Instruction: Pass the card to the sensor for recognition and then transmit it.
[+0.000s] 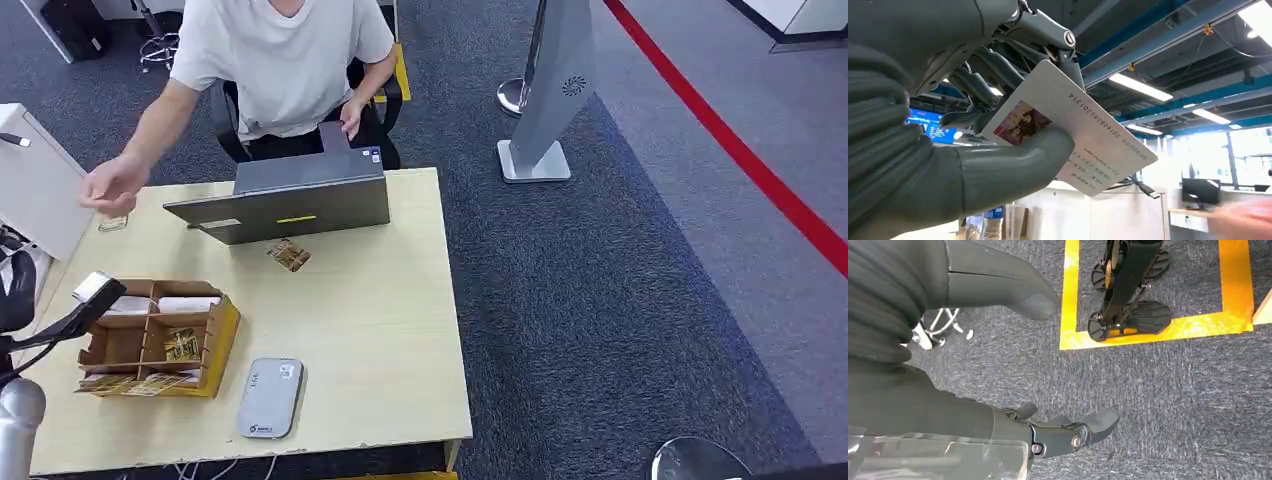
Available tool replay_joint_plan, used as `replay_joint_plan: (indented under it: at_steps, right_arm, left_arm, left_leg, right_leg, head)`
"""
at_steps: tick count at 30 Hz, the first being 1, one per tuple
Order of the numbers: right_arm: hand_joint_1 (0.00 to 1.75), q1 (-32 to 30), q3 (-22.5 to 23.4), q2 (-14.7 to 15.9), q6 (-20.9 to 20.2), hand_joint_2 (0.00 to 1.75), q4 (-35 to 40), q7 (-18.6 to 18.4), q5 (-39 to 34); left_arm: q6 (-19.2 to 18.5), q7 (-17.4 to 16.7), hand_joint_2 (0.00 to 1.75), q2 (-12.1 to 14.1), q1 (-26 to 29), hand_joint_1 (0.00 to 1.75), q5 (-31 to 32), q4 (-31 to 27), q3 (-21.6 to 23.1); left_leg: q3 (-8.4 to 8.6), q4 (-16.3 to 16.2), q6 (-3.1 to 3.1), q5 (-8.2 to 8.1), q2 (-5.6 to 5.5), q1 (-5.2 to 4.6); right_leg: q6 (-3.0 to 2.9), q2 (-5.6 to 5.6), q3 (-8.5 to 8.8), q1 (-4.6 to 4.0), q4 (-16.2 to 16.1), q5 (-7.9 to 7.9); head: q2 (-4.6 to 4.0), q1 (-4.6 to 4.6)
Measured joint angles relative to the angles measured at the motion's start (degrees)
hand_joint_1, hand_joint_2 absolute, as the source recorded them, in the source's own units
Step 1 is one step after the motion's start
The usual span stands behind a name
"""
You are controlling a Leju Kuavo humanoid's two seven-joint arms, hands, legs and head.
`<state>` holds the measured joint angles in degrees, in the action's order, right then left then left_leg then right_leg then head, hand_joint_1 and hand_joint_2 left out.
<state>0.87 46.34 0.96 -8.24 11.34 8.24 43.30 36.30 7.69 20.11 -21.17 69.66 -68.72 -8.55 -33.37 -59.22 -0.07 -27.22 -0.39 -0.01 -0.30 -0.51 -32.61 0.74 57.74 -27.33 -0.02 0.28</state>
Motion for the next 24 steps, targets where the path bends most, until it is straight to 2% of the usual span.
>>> replay_joint_plan:
  at_steps: [6, 18, 24]
  right_arm:
    - [0.0, 0.0, 0.0, 0.0, 0.0, 1.75, 0.0, -0.1, 0.2]
    - [0.0, 0.0, 0.0, -0.1, 0.1, 1.75, 0.0, -0.2, 0.2]
    - [0.0, 0.0, 0.0, -0.5, 0.1, 1.75, 0.0, -0.5, 0.3]
  left_arm:
    - [-2.0, 0.5, 1.75, 0.1, 0.0, 1.75, 0.3, -0.4, 1.7]
    - [-2.8, 0.6, 1.75, -0.3, 0.1, 1.75, 0.9, -1.9, 3.9]
    - [-7.4, 0.1, 1.75, -2.2, 1.0, 1.75, 2.9, -7.6, 9.4]
  left_leg:
    - [0.0, 0.0, 0.0, 0.0, -0.01, 0.0]
    - [0.01, 0.0, 0.0, 0.0, 0.0, 0.0]
    - [0.0, 0.0, 0.0, 0.0, -0.01, -0.04]
  right_leg:
    - [0.0, 0.0, 0.0, 0.0, 0.0, 0.0]
    - [-0.01, -0.01, -0.02, 0.0, 0.0, 0.01]
    - [0.01, 0.01, 0.0, 0.0, 0.0, 0.02]
  head:
    - [0.02, 0.02]
    - [0.0, 0.0]
    - [0.0, 0.0]
